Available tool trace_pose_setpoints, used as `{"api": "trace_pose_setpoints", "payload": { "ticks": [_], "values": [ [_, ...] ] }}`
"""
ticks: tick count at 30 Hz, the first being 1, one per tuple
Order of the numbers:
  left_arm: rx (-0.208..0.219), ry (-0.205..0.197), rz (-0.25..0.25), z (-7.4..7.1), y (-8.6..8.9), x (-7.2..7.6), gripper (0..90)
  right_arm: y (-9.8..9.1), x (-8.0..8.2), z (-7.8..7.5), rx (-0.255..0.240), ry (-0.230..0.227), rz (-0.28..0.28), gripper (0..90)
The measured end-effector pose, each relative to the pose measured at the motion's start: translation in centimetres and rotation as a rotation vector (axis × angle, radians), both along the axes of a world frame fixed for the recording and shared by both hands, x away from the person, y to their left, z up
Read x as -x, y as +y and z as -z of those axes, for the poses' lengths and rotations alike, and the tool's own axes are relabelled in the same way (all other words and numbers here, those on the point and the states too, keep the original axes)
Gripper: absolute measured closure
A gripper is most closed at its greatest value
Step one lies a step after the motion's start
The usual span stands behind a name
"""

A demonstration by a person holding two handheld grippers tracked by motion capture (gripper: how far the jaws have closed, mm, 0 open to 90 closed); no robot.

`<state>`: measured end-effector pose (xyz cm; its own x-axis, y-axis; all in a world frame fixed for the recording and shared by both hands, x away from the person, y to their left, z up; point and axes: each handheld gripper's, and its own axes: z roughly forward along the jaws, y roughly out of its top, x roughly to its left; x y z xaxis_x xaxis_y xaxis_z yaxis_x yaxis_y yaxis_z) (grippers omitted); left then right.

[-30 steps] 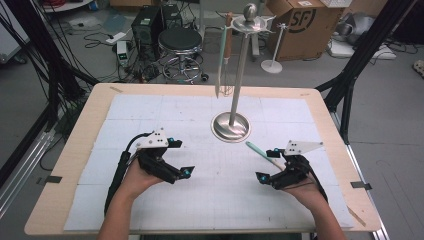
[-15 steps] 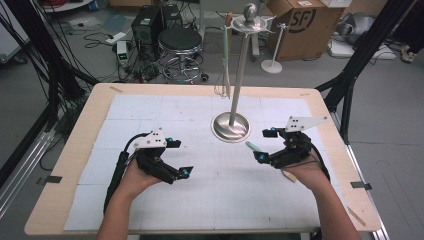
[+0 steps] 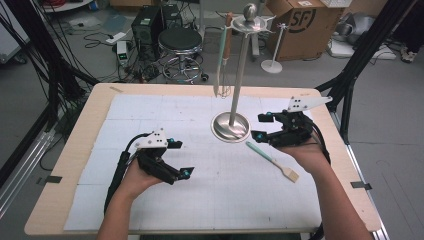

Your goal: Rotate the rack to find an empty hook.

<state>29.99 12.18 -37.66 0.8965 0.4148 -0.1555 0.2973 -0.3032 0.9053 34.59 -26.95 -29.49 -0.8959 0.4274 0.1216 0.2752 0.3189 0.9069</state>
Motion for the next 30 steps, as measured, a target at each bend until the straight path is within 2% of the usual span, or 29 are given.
{"api": "trace_pose_setpoints", "payload": {
  "ticks": [8, 11, 17, 25, 28, 30],
  "values": [
    [0.005, -0.005, -0.003, 0.0, 0.0, -0.1, 2.3, -0.1, -0.9, -1.8, -0.007, -0.028, 0.013, 38.6],
    [0.003, -0.004, -0.001, 0.0, 0.0, -0.1, 2.3, 0.3, -1.3, -2.8, 0.004, -0.04, 0.007, 41.6],
    [-0.005, 0.003, 0.012, 0.1, -0.3, -0.1, 2.2, 1.0, -2.3, -4.6, -0.012, -0.063, -0.008, 46.8],
    [-0.012, 0.007, 0.013, 0.3, -0.4, -0.2, 2.3, 1.5, -3.7, -6.3, -0.009, -0.067, -0.014, 56.2],
    [-0.011, 0.01, 0.01, 0.3, -0.4, -0.3, 2.3, 1.7, -4.1, -7.1, 0.001, -0.081, -0.033, 62.3],
    [-0.013, 0.01, 0.012, 0.3, -0.4, -0.2, 2.3, 1.9, -4.4, -7.5, 0.008, -0.074, -0.043, 66.5]
  ]
}}
